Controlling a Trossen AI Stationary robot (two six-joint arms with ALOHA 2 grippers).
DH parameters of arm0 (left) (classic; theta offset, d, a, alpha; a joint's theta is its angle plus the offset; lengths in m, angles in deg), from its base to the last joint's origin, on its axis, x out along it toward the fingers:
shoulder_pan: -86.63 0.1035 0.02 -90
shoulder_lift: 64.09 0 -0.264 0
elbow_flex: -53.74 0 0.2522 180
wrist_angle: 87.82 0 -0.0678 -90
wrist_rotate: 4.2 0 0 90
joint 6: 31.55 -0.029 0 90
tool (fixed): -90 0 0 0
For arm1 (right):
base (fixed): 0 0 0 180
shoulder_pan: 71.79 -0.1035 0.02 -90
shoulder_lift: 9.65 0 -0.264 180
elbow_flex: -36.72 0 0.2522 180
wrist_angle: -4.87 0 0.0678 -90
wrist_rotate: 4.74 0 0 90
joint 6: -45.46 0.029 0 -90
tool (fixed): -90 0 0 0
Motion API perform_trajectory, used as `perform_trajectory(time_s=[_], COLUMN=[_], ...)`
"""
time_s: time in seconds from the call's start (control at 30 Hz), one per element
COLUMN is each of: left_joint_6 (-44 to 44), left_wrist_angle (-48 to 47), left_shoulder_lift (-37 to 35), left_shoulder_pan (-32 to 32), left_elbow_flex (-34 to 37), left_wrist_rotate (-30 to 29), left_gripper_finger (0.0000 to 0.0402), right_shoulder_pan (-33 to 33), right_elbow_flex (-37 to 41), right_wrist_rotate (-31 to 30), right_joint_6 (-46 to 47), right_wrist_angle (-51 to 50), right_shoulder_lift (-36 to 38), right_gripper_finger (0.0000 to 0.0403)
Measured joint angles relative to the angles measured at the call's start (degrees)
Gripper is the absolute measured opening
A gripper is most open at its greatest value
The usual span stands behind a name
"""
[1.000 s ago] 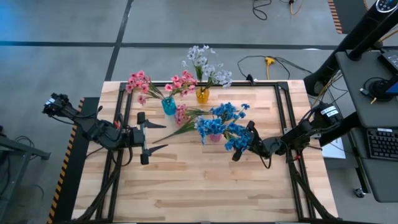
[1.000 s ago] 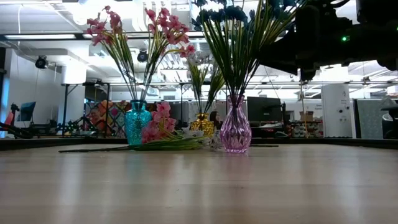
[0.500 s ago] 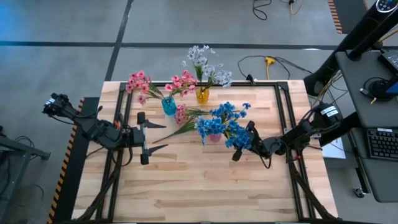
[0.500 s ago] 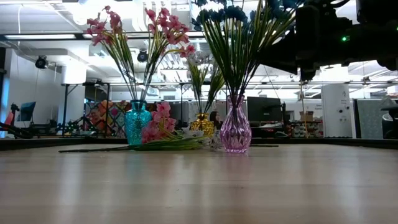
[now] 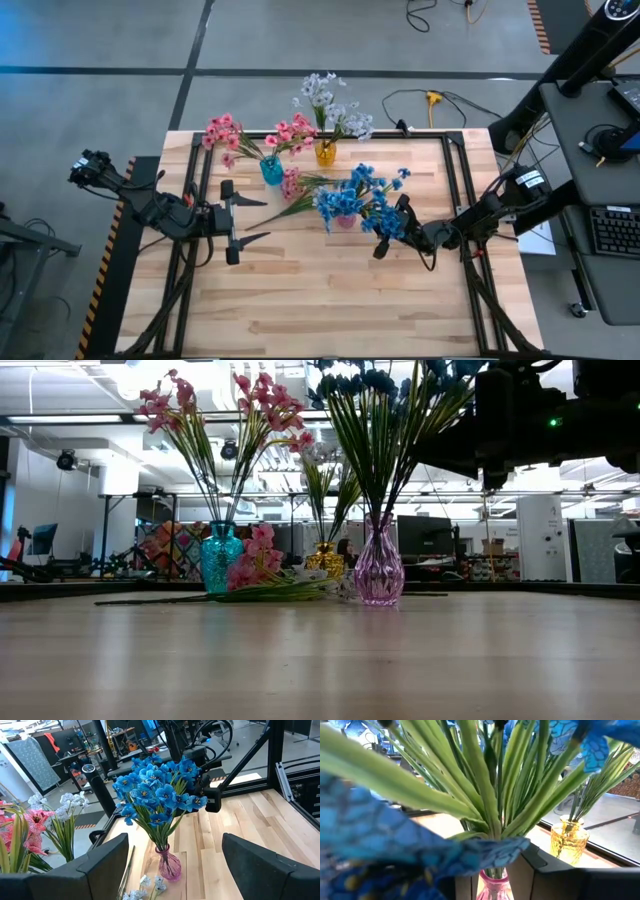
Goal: Sort flowers into vase by color
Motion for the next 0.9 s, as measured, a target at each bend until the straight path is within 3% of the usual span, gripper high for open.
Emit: perform_trajectory(time_s=[0.9], left_joint_6=[0.00], left_wrist_angle=[-0.26], left_shoulder_lift=[0.00], left_shoulder_pan=[0.00], left_elbow_flex=[0.00], left_wrist_rotate=[0.00], left_gripper_finger=[0.0302], right_shoulder_pan=[0.61], right_elbow_flex=[-2.29], right_wrist_rotate=[-0.30], right_joint_6=[1.03], right_wrist_angle=[-2.07], right_shoulder_lift=[0.04], right_gripper_finger=[0.0068])
